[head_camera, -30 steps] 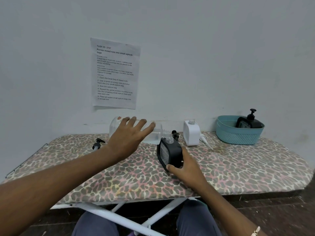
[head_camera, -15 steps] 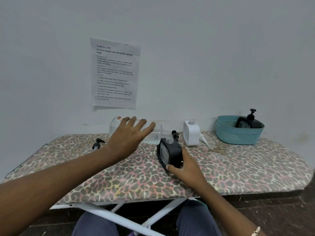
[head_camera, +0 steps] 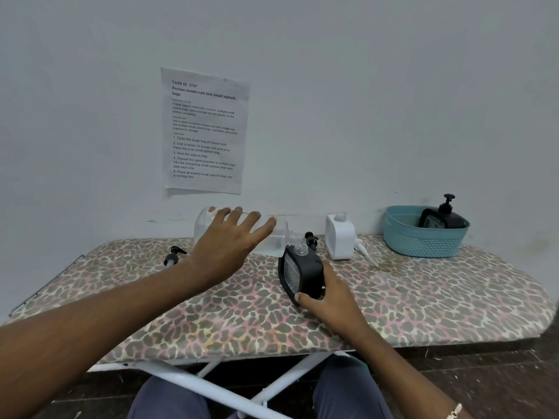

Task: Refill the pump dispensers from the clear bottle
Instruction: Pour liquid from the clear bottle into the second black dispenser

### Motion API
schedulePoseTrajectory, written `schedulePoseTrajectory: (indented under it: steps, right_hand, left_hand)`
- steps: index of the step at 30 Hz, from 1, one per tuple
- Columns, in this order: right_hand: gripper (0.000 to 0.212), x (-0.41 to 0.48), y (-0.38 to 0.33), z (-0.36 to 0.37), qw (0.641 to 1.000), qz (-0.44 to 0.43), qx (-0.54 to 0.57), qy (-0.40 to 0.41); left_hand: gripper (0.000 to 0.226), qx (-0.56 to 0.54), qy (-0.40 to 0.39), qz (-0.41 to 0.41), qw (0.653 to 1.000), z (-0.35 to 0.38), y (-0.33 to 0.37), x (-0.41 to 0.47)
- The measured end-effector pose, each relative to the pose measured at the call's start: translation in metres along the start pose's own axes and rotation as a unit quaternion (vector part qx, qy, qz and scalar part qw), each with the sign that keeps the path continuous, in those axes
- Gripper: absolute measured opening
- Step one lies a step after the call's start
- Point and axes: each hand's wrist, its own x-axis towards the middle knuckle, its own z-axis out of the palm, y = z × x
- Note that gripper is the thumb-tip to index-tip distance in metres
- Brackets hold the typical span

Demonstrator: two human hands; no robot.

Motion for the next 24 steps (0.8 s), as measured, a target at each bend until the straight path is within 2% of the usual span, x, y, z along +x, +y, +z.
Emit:
schedulePoseTrajectory:
  steps: [24]
  right_hand:
    - [0.067, 0.0018, 0.002, 0.0012, 1.0, 0.003, -0.013, 0.0]
  left_hand:
    - [0.092, 0.004, 0.0, -0.007, 1.0, 0.0036, 0.0008, -0.0012]
